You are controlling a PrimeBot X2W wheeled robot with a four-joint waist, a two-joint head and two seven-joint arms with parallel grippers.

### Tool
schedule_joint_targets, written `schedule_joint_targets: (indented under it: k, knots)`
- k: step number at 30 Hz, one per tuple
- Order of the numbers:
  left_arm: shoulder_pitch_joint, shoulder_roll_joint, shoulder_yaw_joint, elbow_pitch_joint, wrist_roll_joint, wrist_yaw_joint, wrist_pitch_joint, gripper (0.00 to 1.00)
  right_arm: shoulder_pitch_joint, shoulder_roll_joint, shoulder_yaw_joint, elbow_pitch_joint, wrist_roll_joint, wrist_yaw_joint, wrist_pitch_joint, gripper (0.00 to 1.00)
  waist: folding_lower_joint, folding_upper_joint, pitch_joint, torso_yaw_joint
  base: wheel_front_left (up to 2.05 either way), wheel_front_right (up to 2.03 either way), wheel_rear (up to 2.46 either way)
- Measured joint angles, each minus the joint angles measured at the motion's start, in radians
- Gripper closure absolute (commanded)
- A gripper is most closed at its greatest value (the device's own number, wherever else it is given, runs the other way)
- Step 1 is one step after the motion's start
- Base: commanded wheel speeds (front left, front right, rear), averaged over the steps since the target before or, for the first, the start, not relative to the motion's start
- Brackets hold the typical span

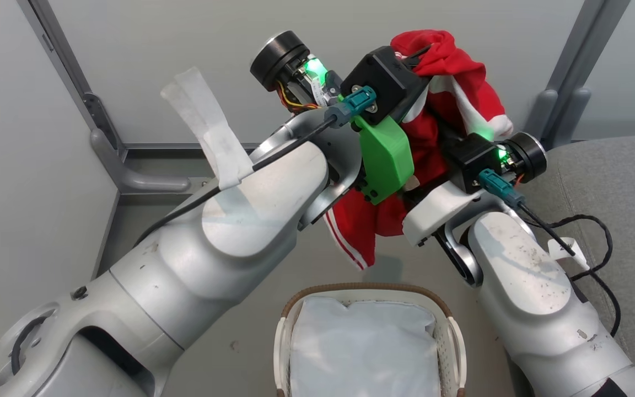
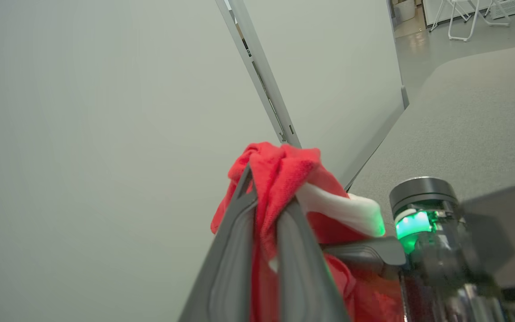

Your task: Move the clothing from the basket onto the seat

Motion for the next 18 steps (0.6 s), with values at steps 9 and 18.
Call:
schedule_joint_targets:
  k: [9, 18]
  knots:
    - [0.001, 0.0, -0.018, -0.052, -0.036, 0.013, 0.003, 1.0, -0.012, 0.0, 0.014, 0.009, -0.041, 0.0, 0.0, 0.77, 0.0, 0.0, 0.005, 0.014, 0.0, 0.0, 0.0]
    - [0.001, 0.017, 0.002, -0.042, -0.066, 0.023, 0.009, 1.0, -0.013, 0.0, 0.003, 0.01, -0.05, 0.0, 0.0, 1.0, 0.0, 0.0, 0.012, 0.003, 0.0, 0.0, 0.0]
